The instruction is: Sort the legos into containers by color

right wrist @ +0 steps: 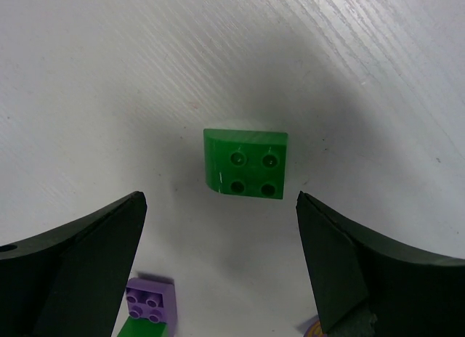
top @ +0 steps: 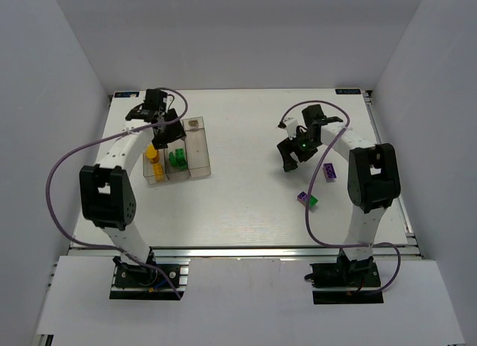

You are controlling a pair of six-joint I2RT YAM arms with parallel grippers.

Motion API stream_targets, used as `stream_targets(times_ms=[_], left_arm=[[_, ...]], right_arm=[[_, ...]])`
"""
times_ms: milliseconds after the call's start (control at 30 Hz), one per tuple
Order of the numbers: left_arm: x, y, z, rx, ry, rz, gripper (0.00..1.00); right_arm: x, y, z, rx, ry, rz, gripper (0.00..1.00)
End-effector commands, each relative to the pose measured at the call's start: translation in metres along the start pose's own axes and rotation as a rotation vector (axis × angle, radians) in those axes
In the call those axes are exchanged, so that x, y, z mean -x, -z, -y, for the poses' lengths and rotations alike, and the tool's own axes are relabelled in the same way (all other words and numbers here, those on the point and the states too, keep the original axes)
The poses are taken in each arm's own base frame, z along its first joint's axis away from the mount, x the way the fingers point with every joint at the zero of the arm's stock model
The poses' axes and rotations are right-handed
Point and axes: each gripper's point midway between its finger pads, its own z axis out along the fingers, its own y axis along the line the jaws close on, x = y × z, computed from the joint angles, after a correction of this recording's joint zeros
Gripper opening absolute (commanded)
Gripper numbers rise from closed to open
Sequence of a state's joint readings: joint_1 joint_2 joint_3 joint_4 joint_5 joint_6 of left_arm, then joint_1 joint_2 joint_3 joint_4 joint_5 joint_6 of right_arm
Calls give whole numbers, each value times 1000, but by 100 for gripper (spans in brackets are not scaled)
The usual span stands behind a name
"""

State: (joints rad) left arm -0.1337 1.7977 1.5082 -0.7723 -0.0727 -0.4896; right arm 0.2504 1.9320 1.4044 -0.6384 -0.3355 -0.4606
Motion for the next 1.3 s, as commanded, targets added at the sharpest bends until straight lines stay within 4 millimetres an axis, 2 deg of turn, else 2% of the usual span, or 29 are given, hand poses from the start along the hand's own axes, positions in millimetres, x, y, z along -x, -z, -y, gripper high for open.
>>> stream_targets(times_ms=[0, 33, 67, 133, 167, 200, 267, 300, 400, 467, 667, 767, 867, 933, 1000, 1067, 1100, 1133, 1167, 1233, 1267], left_arm=[[18, 55, 16, -129, 51, 121, 73], [7, 55, 17, -138, 51, 108, 73], [7, 68, 17, -156, 63, 128, 73], [-6, 74, 14, -157, 63, 118, 75], [-9, 77, 12, -160, 73, 121, 75], [-9, 89, 12, -175, 78, 143, 75], [-17, 95, 7, -175, 94, 143, 76], [-16, 106, 6, -188, 98, 167, 76], [-23, 120, 0, -192, 112, 187, 77], [-29, 123, -4, -187, 117, 184, 77], [-34, 137, -15, -174, 134, 201, 77], [-35, 144, -17, -174, 143, 214, 77], [-37, 149, -20, -175, 146, 226, 77], [-39, 152, -21, -174, 148, 230, 77], [-40, 156, -23, -176, 150, 238, 77], [-39, 162, -23, -183, 153, 249, 78], [-39, 165, -23, -188, 153, 257, 78], [-38, 168, -22, -198, 155, 267, 78], [-37, 173, -21, -211, 155, 279, 78], [-34, 179, -18, -236, 159, 301, 78], [-33, 183, -17, -252, 162, 313, 78]], right_arm=[[13, 5, 10, -44, 42, 11, 89], [13, 2, 12, -49, 48, 8, 89], [13, -1, 10, -51, 57, 0, 89], [9, -8, 17, -73, 61, -18, 89], [7, -12, 19, -76, 69, -24, 89], [6, -14, 20, -88, 73, -30, 89], [6, -19, 23, -98, 90, -27, 88], [6, -21, 22, -99, 97, -30, 88], [3, -27, 19, -94, 106, -41, 82], [0, -30, 18, -96, 112, -47, 80], [-7, -36, 15, -130, 151, -71, 62], [-24, -40, 12, -157, 185, -101, 52], [-31, -40, 11, -175, 206, -114, 42], [-32, -40, 10, -175, 216, -114, 30], [-25, -37, 7, -158, 223, -96, 19], [-4, -26, 0, -124, 243, -48, 12], [6, -20, -3, -111, 251, -25, 4], [12, -13, -9, -92, 263, -17, 3], [37, -1, -13, -74, 286, 42, 1], [62, 9, -27, -34, 318, 88, 0], [86, 24, -37, 6, 338, 139, 0]])
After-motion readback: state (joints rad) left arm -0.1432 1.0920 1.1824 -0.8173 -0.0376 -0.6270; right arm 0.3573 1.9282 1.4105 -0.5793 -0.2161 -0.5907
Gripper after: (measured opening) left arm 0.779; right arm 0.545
